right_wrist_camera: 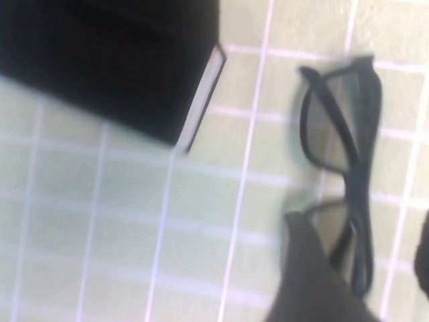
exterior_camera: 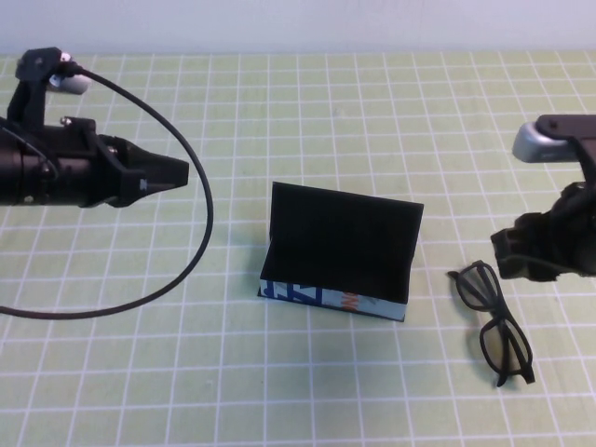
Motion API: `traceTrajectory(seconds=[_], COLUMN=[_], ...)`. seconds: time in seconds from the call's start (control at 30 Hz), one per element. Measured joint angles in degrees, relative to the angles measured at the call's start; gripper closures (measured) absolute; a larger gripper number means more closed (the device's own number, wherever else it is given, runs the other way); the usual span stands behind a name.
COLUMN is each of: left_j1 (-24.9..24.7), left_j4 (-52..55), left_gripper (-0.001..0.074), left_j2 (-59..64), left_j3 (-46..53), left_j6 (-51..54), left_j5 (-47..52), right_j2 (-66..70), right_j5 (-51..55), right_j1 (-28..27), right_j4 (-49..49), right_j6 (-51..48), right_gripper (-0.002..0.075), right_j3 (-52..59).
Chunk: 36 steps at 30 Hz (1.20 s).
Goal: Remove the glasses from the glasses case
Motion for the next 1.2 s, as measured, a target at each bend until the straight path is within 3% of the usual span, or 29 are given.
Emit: traceTrajectory(seconds=[0.17, 0.33, 0.5, 0.67, 0.8, 1.2], left_j1=[0.0, 0.0, 0.0, 0.0, 0.0, 0.0], left_j4=[-0.2, -0.4, -0.7, -1.4, -2.0, -2.9], left_gripper=[0.0739, 0.0739, 0.0739, 0.0739, 0.0739, 0.0739], left_j2=[-3.5, -15.6, -31.5, -47.5, -58.6, -79.3], left_j3=[0.3, 4.4, 13.7, 23.6, 32.2, 56.4], left_j6=[-0.7, -1.2, -1.4, -1.5, -2.1, -2.4], left_j5=[-0.3, -5.4, -14.0, -21.6, -26.0, -40.4], right_j2=[-10.0, -23.7, -37.1, -48.8, -56.2, -66.4], right_j5=[8.9, 12.5, 15.7, 16.6, 10.0, -27.1], right_j1=[0.0, 0.0, 0.0, 0.0, 0.0, -0.2], right_j4=[0.0, 0.0, 0.5, 1.5, 2.5, 9.4], right_j6=[0.1, 0.1, 0.1, 0.0, -2.0, -7.7], right_gripper=[0.0529, 0.0651, 0.0718, 0.0739, 0.0741, 0.0742], right_j3=[0.0, 2.3, 6.6, 10.5, 14.2, 33.3])
